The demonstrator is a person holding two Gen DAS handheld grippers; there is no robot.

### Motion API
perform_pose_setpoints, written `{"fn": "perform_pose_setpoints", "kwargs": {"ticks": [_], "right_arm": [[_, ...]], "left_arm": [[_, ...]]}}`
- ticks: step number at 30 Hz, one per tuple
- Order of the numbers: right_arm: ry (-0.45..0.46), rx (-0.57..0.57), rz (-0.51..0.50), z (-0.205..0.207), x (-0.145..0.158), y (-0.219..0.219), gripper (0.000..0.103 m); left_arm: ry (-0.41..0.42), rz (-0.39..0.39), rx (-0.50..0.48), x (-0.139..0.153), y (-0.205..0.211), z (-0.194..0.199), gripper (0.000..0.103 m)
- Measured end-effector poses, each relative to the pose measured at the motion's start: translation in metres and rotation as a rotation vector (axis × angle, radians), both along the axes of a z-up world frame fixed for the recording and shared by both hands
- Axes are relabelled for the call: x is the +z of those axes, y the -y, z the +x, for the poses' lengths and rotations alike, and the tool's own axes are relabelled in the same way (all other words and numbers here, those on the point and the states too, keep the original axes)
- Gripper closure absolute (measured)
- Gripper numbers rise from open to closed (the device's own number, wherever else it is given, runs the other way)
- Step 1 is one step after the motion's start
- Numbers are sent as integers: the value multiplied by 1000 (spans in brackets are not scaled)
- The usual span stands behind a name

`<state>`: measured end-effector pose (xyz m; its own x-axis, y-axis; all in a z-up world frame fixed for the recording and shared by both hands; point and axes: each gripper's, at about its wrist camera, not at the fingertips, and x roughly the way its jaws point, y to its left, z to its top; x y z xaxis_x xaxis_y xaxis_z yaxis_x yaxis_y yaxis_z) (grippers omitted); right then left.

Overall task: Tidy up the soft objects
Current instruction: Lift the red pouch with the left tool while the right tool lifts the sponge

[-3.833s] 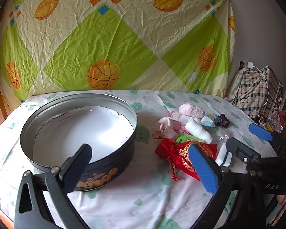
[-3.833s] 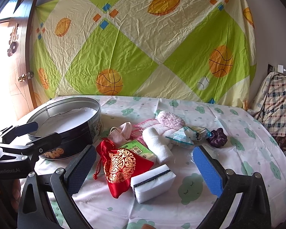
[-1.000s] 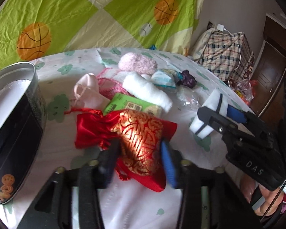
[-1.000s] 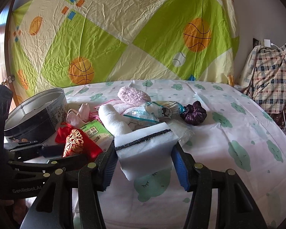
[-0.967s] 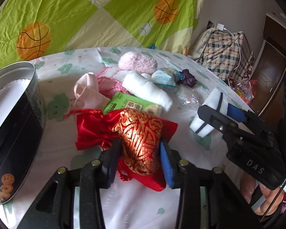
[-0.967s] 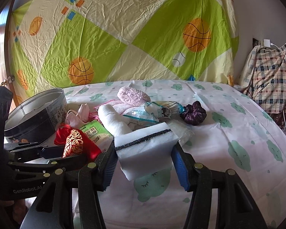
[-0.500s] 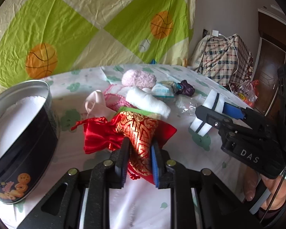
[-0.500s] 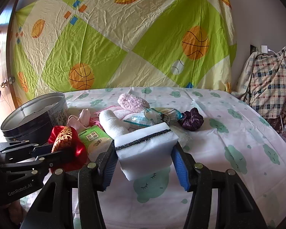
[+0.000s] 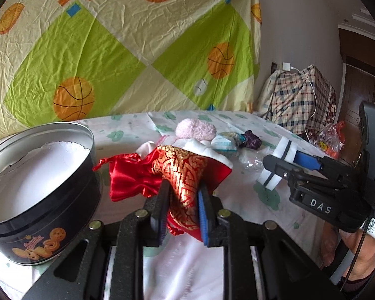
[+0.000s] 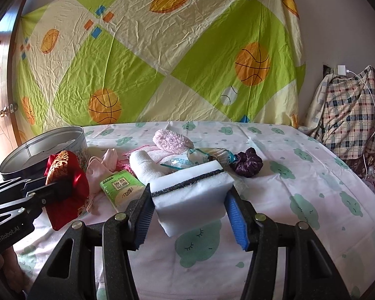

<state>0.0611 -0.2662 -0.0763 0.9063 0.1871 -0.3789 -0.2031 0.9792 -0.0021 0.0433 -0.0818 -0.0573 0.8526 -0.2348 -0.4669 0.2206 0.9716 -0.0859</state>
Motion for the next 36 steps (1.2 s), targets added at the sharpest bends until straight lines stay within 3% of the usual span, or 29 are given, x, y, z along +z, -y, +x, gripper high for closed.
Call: {"fn": "perform_pose_setpoints", "kwargs": {"ticks": [36], "right_arm": [[80,44,10,-22,1,-37,46]], "left_arm": [[163,-7,128,9,-32,-32,84]]}}
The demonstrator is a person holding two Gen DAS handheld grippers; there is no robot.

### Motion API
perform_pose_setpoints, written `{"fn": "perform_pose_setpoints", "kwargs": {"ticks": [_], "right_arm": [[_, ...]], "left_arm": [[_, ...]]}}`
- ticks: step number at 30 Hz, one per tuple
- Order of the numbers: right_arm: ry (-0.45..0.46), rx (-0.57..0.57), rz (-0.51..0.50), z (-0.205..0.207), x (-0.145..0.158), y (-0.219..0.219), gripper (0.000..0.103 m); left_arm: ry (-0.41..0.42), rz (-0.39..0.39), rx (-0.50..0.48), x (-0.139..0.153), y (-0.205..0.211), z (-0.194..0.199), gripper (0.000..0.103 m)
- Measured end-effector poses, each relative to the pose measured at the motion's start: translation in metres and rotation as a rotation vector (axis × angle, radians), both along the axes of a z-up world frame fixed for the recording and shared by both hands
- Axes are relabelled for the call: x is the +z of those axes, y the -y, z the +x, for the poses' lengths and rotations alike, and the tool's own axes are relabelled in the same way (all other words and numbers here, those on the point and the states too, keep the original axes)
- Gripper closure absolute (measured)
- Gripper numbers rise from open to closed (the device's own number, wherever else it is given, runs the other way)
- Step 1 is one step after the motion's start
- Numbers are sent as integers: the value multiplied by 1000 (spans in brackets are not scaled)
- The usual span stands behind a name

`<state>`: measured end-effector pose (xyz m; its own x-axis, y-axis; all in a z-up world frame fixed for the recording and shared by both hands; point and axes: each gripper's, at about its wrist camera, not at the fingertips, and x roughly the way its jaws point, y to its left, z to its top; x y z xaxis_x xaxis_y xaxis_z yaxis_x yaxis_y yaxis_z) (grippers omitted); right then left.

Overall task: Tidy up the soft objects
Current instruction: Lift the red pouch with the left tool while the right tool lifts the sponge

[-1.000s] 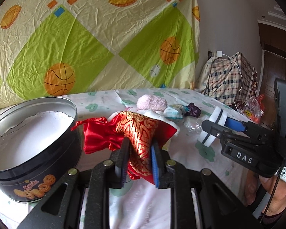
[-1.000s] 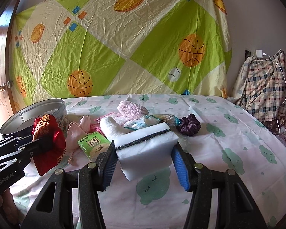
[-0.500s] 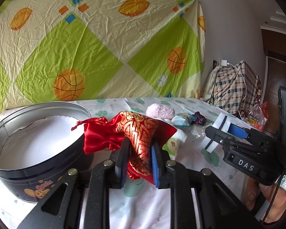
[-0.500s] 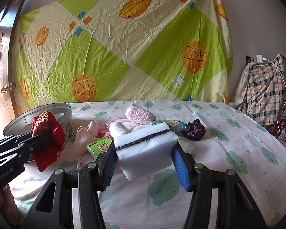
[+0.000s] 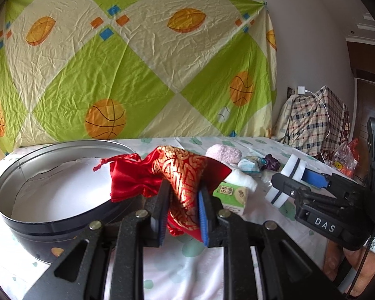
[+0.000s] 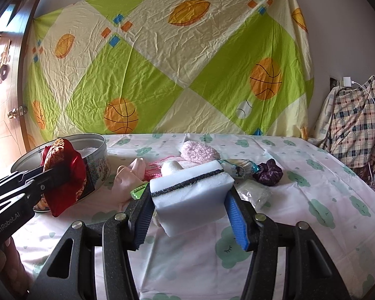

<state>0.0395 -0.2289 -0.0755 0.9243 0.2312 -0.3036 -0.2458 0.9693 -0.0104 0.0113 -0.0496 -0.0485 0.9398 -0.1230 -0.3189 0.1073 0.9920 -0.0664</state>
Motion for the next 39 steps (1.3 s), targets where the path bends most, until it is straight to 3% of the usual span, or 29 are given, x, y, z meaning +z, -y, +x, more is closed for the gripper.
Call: {"fn": "perform_pose_setpoints", "kwargs": {"ticks": [39], "right_arm": [[18,107,-45,-14,-2,-57,45]], "left_arm": [[95,-35,102,3,-41,-20,84]]}}
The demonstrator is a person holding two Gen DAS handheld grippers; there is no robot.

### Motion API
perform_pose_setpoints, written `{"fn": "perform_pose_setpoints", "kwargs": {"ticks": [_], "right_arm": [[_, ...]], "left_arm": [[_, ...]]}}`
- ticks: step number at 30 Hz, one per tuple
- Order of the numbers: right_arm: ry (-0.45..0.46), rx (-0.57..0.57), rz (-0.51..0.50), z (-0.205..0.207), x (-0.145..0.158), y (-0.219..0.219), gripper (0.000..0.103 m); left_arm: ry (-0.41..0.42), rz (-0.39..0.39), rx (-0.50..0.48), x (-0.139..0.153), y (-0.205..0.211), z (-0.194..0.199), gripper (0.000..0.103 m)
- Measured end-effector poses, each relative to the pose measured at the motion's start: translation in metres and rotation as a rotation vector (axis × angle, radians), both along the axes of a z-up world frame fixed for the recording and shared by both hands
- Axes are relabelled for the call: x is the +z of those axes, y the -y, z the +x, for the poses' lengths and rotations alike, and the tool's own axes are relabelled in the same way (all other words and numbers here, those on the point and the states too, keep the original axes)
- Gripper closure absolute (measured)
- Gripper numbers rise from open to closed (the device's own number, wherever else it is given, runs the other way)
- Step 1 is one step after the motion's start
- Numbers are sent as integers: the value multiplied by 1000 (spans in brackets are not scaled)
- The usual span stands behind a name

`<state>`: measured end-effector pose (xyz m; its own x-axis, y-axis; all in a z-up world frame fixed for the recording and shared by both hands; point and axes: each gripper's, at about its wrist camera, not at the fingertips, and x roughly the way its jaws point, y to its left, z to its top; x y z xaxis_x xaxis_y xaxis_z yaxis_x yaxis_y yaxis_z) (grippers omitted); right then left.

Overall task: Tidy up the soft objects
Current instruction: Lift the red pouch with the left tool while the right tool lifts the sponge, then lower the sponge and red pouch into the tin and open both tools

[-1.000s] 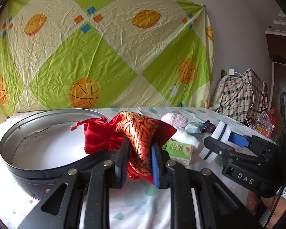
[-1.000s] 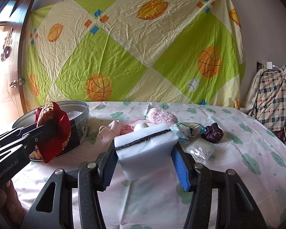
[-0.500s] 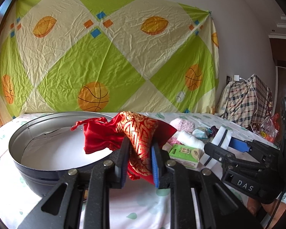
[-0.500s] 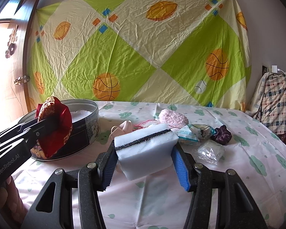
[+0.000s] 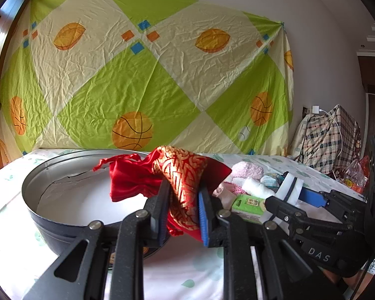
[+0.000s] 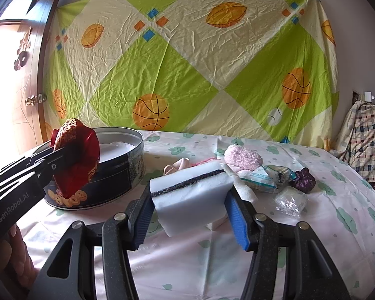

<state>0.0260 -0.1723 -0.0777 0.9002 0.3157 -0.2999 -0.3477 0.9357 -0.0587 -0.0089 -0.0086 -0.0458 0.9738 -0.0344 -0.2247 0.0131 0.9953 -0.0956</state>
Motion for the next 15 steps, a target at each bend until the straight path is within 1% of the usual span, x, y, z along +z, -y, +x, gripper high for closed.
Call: {"fn": "perform_pose_setpoints", "kwargs": {"ticks": [9,15], "right_arm": [[-5,19,-10,1,0,-10,45],[-1,30,-20,-2,-1,-17,45]], "left_arm": [[11,-15,22,1,-11,-3,84],[21,0,40,1,-15,-5,84]]}}
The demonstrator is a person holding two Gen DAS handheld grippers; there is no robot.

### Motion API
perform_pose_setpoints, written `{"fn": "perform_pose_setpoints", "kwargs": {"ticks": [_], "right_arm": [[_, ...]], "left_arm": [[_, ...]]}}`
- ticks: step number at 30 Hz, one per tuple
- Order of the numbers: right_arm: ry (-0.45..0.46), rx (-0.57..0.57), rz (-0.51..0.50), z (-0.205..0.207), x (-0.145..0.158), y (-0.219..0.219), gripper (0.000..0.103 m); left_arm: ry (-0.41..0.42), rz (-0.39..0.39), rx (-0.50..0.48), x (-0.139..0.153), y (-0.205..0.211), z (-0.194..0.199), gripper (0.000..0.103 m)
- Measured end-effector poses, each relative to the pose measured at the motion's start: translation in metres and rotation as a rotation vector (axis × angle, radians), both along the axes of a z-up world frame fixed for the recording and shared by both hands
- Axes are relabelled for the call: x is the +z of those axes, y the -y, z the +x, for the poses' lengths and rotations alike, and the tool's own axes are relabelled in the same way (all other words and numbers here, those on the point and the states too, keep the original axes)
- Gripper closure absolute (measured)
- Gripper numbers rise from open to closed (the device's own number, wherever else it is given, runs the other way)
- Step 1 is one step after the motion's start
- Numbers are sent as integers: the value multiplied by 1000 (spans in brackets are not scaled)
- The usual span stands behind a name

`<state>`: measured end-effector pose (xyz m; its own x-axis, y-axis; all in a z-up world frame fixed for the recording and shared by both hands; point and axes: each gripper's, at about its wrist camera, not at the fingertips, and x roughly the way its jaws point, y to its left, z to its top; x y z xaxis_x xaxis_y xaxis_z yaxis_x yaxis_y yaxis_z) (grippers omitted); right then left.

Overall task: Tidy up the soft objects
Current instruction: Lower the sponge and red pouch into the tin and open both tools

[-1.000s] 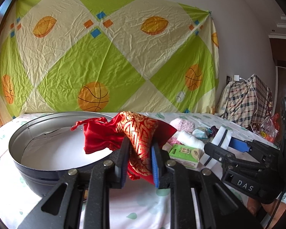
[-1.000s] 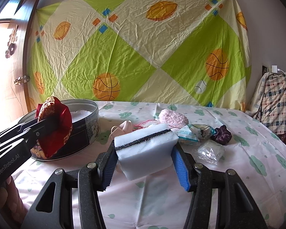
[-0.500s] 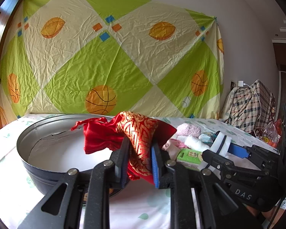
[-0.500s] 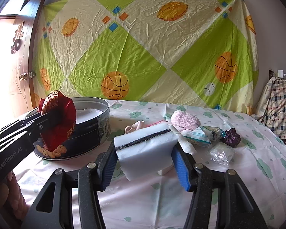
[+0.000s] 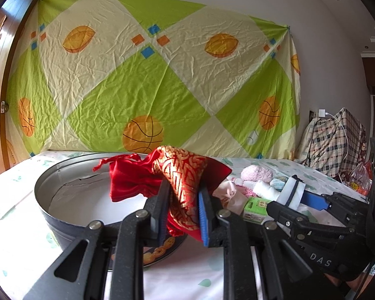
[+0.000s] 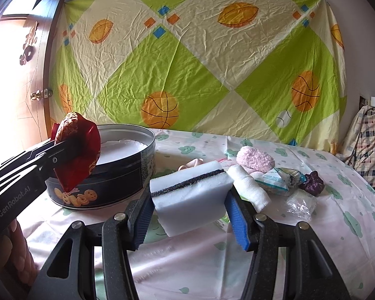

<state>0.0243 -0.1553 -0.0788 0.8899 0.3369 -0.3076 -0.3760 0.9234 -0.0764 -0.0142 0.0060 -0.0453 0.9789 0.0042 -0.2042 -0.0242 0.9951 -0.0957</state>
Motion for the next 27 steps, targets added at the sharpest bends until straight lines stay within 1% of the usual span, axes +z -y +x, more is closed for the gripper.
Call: {"fn": "perform_pose_setpoints", "kwargs": {"ticks": [6,17,23,27], "right_arm": [[-8,10,-4,1,0,-5,45],[-33,63,-15,3,1,-24,45],[-61,89,-6,8,1,-27,45],[-84,113,8,11,3,-30,45]], "left_arm": [[9,-9,22,0,-10,-3,84],[2,-33,61,1,-30,-5,84],[-21,-48,81,1,-42,-4,84],[-38,-36,86,4,-46,-2,84]]}}
